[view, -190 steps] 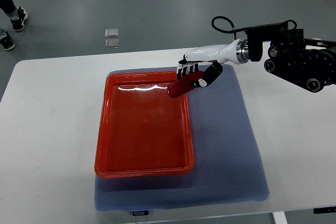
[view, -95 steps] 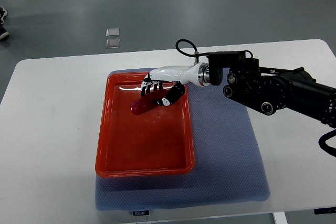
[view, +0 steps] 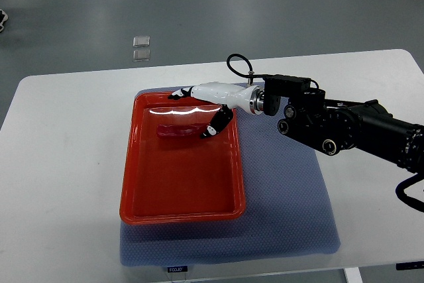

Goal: Place red pepper on red tray

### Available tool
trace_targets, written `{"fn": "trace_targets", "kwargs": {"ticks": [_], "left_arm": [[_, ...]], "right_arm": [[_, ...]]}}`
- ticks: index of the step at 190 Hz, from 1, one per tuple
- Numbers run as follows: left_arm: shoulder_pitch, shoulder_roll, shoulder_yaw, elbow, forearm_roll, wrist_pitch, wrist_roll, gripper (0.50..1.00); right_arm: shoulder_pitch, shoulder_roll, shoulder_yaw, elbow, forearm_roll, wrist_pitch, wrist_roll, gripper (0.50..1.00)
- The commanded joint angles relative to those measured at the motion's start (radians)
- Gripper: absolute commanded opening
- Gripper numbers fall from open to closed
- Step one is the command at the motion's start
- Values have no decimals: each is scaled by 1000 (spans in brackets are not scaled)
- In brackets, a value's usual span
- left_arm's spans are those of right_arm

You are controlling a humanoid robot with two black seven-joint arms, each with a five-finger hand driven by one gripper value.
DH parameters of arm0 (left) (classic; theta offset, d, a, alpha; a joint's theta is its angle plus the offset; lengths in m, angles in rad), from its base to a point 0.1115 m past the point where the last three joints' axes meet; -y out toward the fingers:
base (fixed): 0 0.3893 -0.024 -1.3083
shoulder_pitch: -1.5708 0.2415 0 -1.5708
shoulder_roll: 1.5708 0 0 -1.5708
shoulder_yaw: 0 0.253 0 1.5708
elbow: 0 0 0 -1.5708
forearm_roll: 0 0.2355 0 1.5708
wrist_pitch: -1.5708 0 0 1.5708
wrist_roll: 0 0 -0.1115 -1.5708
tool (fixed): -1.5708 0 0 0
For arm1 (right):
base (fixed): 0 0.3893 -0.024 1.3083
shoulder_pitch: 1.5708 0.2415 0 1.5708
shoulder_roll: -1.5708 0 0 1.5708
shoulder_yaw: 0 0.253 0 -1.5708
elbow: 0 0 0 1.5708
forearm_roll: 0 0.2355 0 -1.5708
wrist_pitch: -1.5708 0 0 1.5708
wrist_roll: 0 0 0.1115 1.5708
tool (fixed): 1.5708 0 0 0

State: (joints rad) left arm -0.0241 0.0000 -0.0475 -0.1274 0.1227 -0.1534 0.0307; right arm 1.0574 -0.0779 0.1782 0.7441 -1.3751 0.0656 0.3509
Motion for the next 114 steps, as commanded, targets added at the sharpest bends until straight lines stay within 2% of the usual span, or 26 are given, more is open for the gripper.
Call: {"fn": "trace_targets", "kwargs": {"ticks": [1,44,71,114], "left_arm": [[0,0,0,0,0,0,0,1000],[0,0,0,0,0,0,0,1000],[0,0,0,0,0,0,0,1000],[0,0,0,0,0,0,0,1000]], "right_arm": [[1,-3,1,0,5,-6,0,901],[-7,-25,58,6,21,-9,0,901],[-63,-89,172,6,48,-1,0,901],[-113,-115,362,1,335,-1,-1,901]]}}
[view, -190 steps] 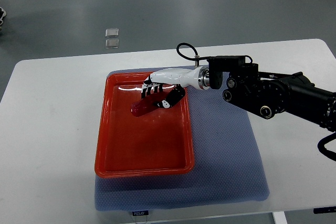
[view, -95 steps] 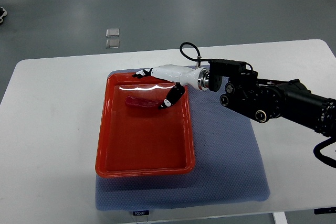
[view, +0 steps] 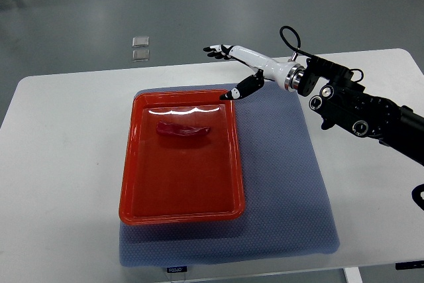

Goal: Place red pepper on red tray

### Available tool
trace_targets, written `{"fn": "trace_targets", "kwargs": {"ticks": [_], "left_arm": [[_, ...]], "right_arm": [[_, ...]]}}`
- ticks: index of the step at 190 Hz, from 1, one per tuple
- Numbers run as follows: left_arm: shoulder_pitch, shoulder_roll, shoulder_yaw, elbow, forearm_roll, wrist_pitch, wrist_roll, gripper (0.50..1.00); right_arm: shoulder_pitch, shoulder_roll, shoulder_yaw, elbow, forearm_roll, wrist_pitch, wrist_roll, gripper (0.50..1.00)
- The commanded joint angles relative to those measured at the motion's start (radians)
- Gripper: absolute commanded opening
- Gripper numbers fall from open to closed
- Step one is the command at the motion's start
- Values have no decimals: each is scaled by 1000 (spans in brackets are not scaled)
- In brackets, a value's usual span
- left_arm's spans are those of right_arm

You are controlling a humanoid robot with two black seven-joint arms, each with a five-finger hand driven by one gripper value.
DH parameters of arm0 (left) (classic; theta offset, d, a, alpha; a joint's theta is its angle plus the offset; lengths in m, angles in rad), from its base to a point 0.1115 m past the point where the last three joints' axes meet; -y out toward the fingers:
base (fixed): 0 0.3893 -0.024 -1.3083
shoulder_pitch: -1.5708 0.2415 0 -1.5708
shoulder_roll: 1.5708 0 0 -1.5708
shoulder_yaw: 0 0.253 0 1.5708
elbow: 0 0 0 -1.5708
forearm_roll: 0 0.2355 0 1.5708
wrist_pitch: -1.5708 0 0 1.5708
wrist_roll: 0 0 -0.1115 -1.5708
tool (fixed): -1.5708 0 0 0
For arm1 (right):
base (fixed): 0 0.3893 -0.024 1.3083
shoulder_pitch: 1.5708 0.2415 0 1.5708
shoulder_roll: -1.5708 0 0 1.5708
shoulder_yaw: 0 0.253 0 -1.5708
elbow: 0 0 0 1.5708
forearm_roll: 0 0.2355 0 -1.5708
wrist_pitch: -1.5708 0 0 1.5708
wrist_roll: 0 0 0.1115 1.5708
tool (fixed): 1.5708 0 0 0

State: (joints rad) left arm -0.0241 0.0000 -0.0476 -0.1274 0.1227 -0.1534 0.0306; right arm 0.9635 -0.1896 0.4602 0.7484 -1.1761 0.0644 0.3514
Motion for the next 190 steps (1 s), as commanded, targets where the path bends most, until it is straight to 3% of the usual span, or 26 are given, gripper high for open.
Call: {"fn": "trace_targets", "kwargs": {"ticks": [1,39,80,138,190], "left_arm": [[0,0,0,0,0,0,0,1000],[0,0,0,0,0,0,0,1000],[0,0,0,0,0,0,0,1000],[0,0,0,0,0,0,0,1000],[0,0,0,0,0,0,0,1000]], "right_arm": [[-22,-4,90,-3,153,0,-3,901],[-74,-4,268,-8,538,-11,-9,901],[-135,-7,287,-8,829,-52,-8,901],[-193,2,325,-67,1056,-8,-9,901],[-215,7,328,-72,1086,6,1,915]]}}
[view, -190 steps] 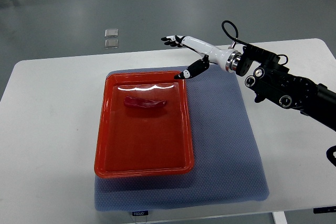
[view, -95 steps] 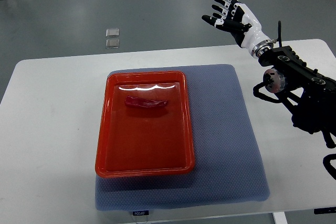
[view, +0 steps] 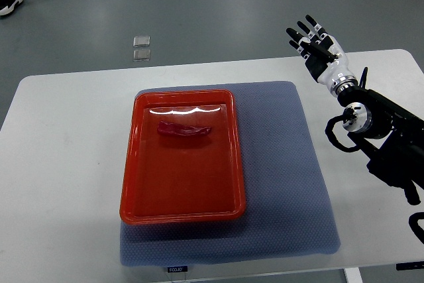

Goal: Place red pepper on red tray

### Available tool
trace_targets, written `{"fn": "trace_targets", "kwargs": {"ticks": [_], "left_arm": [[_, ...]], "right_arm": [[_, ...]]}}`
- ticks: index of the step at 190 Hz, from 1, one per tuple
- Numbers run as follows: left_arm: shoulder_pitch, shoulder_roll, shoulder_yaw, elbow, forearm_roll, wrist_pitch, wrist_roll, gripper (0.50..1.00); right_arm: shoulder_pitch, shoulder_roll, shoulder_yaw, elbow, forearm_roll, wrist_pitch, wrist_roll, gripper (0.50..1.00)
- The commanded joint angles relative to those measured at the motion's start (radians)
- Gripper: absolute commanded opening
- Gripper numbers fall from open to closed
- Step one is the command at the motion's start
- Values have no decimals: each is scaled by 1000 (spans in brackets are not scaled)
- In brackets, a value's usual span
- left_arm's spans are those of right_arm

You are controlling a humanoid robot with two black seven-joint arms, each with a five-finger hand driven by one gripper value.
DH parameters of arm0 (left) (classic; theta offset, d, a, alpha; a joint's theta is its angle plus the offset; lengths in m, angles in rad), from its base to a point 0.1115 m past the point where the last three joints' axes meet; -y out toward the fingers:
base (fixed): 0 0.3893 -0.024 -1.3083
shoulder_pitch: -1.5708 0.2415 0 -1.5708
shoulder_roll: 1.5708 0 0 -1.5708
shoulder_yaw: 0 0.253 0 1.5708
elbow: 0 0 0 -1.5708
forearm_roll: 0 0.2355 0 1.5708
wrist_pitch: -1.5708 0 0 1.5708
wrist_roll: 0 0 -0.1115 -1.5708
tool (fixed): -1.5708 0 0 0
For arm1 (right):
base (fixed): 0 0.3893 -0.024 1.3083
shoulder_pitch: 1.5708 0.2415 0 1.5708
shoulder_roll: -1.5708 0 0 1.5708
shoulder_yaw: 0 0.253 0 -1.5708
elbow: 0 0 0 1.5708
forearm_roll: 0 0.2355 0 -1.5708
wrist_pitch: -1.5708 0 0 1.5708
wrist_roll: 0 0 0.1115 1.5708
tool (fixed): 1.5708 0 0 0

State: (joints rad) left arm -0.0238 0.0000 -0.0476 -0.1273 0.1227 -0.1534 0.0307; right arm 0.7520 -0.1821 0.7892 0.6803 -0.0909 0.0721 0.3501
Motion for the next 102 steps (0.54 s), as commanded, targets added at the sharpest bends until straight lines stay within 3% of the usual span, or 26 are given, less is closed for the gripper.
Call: {"fn": "trace_targets", "kwargs": {"ticks": [1,102], "left_arm": [[-1,0,0,0,0,0,0,1000],[1,0,0,0,0,0,0,1000]], "right_arm": [[-3,0,-1,-2,0,-2,3,915],[-33,24,19,-4,3,-14,30,915]]}}
